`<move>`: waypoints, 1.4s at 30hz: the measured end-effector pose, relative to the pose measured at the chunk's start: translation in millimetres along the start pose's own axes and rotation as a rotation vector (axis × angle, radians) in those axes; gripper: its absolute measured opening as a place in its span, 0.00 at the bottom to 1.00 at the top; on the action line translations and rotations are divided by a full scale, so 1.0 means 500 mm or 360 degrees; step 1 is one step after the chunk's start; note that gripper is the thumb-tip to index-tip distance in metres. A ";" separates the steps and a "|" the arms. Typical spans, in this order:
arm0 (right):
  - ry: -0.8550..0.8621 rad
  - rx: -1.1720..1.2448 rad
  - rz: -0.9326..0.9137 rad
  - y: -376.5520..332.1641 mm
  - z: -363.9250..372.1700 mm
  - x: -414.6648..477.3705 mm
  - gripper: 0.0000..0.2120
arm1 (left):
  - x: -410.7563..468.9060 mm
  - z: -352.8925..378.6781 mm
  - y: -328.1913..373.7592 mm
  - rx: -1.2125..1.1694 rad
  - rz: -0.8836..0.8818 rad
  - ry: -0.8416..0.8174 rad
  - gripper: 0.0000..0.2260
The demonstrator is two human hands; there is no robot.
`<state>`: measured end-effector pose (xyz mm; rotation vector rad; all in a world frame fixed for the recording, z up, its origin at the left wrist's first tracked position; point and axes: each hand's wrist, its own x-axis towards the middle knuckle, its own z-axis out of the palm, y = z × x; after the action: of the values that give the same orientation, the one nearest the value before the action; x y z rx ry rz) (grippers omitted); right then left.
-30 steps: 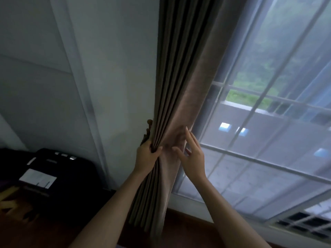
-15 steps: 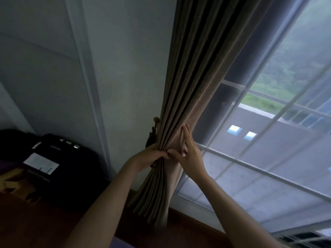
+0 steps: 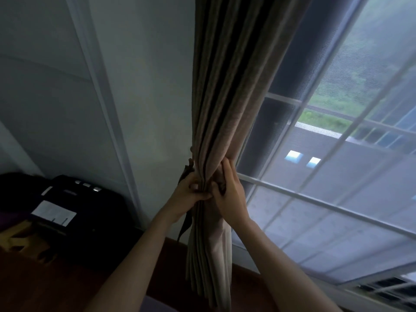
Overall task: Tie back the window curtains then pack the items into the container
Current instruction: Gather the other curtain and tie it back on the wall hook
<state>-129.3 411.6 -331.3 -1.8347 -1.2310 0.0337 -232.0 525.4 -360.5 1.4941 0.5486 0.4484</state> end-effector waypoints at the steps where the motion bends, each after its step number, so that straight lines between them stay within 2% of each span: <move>1: 0.0017 0.0003 -0.0005 0.002 -0.002 -0.003 0.34 | -0.002 0.000 -0.009 -0.0085 -0.0015 0.0131 0.21; 3: 0.0071 0.0011 -0.0009 0.006 -0.010 -0.010 0.32 | -0.005 -0.013 -0.021 -0.0249 -0.0055 0.0280 0.19; 6: 0.0114 -0.0003 0.0022 0.012 -0.017 -0.020 0.32 | 0.000 -0.054 -0.043 -0.0231 -0.0113 0.0346 0.15; 10: 0.0088 -0.0102 0.0021 0.013 -0.016 -0.030 0.36 | 0.022 -0.100 -0.075 -0.0035 -0.0158 0.0452 0.13; 15: 0.0282 -0.0082 0.0135 0.012 0.009 -0.025 0.45 | 0.108 -0.103 -0.110 0.0418 -0.0230 0.0579 0.18; 20: 0.0331 -0.0079 0.0206 0.003 0.036 -0.019 0.40 | 0.204 -0.080 -0.122 0.0724 -0.0270 0.0515 0.28; 23: 0.0371 -0.0140 0.0195 -0.001 0.045 -0.019 0.39 | 0.214 -0.064 -0.141 0.0807 -0.0336 0.0378 0.23; 26: 0.0372 -0.0195 0.0198 -0.003 0.045 -0.014 0.38 | 0.180 -0.059 -0.162 0.0571 -0.0399 0.0379 0.08; 27: 0.0370 -0.0221 0.0205 -0.003 0.042 -0.011 0.38 | 0.161 -0.062 -0.163 0.0510 -0.0397 0.0409 0.07; 30: 0.0351 -0.0222 0.0282 0.001 0.031 -0.006 0.37 | 0.087 -0.080 -0.144 0.0615 -0.0337 0.0441 0.05; 33: 0.0351 -0.0176 0.0328 -0.004 0.024 -0.012 0.36 | -0.001 -0.083 -0.118 0.0563 -0.0318 0.0372 0.09; 37: 0.0333 -0.0176 0.0313 -0.016 0.027 -0.019 0.37 | -0.093 -0.055 -0.075 0.0111 -0.0452 0.0289 0.09; 42: 0.0283 -0.0146 0.0333 -0.038 0.033 -0.026 0.36 | -0.136 -0.014 -0.043 -0.0543 -0.0428 0.0290 0.10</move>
<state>-157.4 414.5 -334.0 -1.9940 -0.9280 -0.0694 -291.7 489.6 -377.6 1.0419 0.7649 0.4437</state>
